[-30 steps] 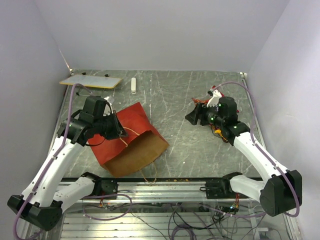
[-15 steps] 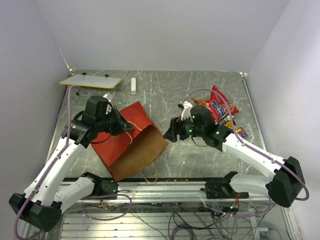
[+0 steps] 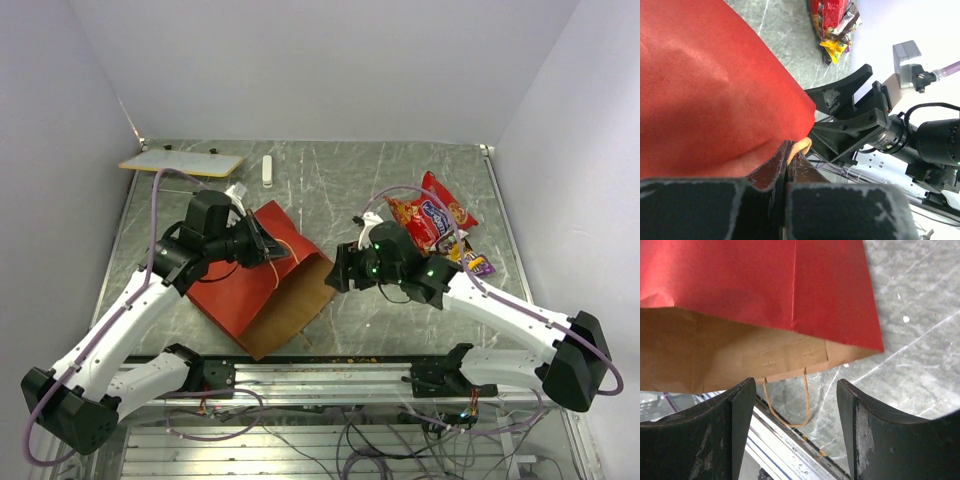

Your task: Take the snacks out of the paper bag

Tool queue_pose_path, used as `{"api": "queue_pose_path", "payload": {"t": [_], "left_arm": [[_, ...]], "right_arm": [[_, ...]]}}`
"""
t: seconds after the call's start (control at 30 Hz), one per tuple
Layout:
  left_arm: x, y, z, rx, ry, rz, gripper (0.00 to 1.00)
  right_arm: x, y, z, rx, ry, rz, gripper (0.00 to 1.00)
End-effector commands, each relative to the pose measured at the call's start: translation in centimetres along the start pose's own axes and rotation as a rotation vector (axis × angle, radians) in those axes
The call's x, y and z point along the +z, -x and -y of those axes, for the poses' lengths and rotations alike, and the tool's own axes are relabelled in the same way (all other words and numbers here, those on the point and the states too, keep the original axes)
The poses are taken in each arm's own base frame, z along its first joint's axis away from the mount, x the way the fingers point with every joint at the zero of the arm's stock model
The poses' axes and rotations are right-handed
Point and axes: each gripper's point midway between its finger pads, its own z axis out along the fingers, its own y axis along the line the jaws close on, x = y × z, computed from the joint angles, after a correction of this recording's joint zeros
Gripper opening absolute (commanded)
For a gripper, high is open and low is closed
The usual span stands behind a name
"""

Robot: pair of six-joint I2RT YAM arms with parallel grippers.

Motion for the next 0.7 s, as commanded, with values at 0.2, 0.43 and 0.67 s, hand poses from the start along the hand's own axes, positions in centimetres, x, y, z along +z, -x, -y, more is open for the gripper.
{"api": "queue_pose_path", "payload": {"t": [0.2, 0.43, 0.67], "left_arm": [[0.0, -0.5, 3.7, 0.125, -0.137, -0.104, 0.07], [0.5, -0.8, 4.0, 0.205, -0.153, -0.161, 0.07], [0.5, -0.5, 5.2, 0.169, -0.185, -0.166, 0.07]], "right_arm": [[-1.0, -3.6, -2.1, 0.134, -0.115, 0.004, 0.66], [0.0, -2.9, -3.1, 0.084, -0.1, 0.091, 0.67], [0.8, -0.7, -6.3, -0.088, -0.002, 0.258, 0.66]]}}
